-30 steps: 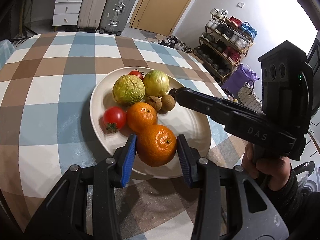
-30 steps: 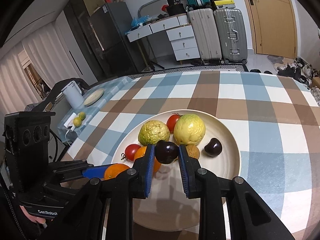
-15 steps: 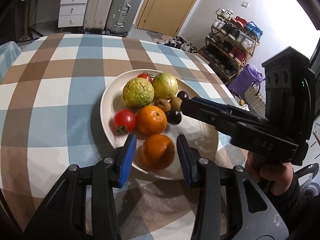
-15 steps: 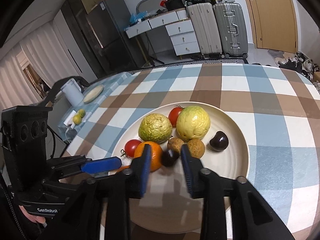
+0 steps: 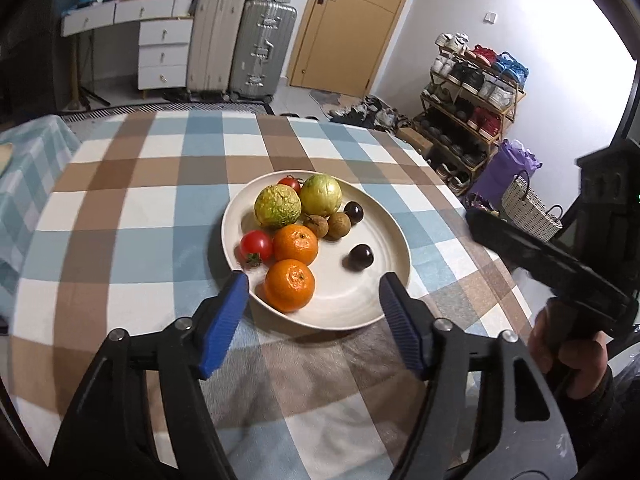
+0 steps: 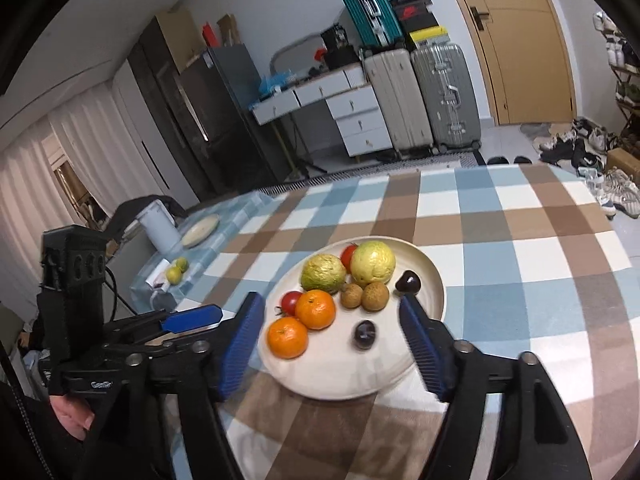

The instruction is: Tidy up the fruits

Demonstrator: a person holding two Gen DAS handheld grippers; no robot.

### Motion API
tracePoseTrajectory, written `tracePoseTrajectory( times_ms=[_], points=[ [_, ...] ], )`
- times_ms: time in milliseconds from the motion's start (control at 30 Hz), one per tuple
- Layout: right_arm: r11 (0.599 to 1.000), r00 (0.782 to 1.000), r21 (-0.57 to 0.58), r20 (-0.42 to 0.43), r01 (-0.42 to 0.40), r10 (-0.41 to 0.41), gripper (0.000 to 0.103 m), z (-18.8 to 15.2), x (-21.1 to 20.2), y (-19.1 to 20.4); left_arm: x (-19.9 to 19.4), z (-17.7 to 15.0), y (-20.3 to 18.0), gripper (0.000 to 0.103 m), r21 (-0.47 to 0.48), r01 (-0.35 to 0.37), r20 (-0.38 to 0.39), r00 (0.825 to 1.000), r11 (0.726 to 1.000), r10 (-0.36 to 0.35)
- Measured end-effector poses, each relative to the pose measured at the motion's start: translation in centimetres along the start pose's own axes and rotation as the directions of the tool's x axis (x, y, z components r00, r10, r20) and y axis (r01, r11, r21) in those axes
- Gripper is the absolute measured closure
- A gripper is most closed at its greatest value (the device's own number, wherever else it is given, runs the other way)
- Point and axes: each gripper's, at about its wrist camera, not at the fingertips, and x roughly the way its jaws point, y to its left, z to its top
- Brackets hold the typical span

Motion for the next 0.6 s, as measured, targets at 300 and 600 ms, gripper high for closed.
tracePoseTrajectory(
  times_ms=[300, 600],
  points=[
    [0.999, 0.984, -0.040, 0.177, 0.004, 0.003, 0.002, -0.6, -6.9, 1.8, -5.0, -0.4, -2.1, 0.014, -0.006, -0.096, 0.106, 0.990, 0.995, 0.096],
    [0.996, 0.947, -0.086, 0.318, -0.026, 0.052, 0.000, -1.5, -11.3, 3.0, -10.2, -0.7, -4.2, 0.000, 0.036, -0.173, 0.323, 0.934, 0.984, 0.152]
  ],
)
